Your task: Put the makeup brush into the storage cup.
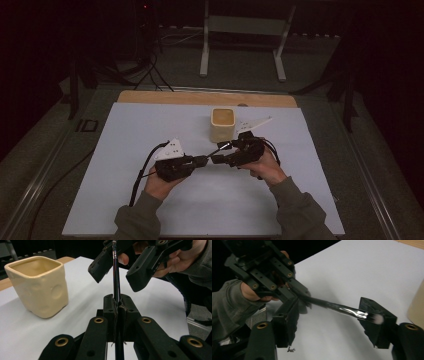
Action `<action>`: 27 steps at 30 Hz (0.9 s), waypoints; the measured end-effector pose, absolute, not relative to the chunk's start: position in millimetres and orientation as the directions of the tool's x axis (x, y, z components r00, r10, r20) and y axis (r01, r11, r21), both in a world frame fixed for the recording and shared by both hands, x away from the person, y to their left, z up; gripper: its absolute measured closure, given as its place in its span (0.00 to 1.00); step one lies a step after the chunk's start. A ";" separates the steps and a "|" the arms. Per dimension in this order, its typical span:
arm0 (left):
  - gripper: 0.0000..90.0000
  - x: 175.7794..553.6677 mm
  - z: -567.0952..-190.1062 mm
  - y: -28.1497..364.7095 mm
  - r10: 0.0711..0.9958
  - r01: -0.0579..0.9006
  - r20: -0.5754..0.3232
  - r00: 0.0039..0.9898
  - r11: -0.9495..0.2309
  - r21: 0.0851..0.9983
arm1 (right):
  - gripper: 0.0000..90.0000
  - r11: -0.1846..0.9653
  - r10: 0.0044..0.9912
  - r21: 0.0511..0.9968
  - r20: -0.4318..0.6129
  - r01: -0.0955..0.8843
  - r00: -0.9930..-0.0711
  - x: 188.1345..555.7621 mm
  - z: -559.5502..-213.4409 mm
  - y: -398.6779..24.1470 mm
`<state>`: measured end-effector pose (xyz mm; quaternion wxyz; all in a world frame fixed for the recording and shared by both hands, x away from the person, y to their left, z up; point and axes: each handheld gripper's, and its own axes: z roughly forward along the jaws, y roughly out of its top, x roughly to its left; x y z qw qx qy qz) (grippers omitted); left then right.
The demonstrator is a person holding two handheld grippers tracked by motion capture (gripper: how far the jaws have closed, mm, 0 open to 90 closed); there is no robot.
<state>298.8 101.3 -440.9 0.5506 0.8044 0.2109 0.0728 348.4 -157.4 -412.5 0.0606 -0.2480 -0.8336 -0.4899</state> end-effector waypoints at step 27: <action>0.60 302.7 -450.1 88.9 0.465 0.288 -0.077 0.882 -0.403 0.869 | 0.94 0.442 0.240 0.805 0.320 0.397 -0.917 341.3 -406.7 -150.7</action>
